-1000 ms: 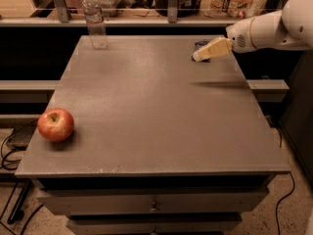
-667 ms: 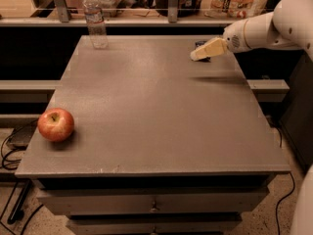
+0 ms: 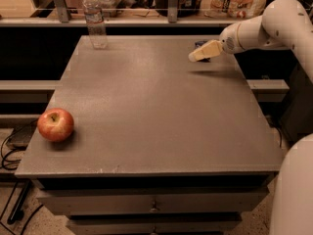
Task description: Move rxbar blueberry near apple
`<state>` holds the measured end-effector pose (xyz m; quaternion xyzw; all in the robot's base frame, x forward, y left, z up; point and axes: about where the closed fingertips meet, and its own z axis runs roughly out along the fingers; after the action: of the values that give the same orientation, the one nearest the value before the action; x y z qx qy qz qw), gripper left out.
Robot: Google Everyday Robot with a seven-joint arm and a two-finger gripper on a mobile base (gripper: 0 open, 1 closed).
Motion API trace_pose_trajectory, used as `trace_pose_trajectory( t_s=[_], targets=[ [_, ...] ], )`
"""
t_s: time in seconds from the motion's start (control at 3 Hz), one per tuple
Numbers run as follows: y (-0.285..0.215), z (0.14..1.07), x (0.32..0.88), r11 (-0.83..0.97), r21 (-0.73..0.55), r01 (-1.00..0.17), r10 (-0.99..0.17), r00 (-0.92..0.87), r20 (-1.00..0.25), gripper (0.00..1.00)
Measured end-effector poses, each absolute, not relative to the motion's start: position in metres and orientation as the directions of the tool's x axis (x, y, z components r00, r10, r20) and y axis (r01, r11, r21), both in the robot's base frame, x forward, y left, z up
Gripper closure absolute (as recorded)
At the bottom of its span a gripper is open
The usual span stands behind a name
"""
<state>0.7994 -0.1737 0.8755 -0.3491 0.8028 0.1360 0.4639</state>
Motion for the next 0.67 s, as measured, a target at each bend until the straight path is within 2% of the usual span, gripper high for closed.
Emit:
trace_pose_trajectory(
  t_s=[0.67],
  targets=[
    [-0.182,0.853,0.825,0.752,-0.067,-0.656,-0.404,-0.378,-0.833,0.0]
  ],
)
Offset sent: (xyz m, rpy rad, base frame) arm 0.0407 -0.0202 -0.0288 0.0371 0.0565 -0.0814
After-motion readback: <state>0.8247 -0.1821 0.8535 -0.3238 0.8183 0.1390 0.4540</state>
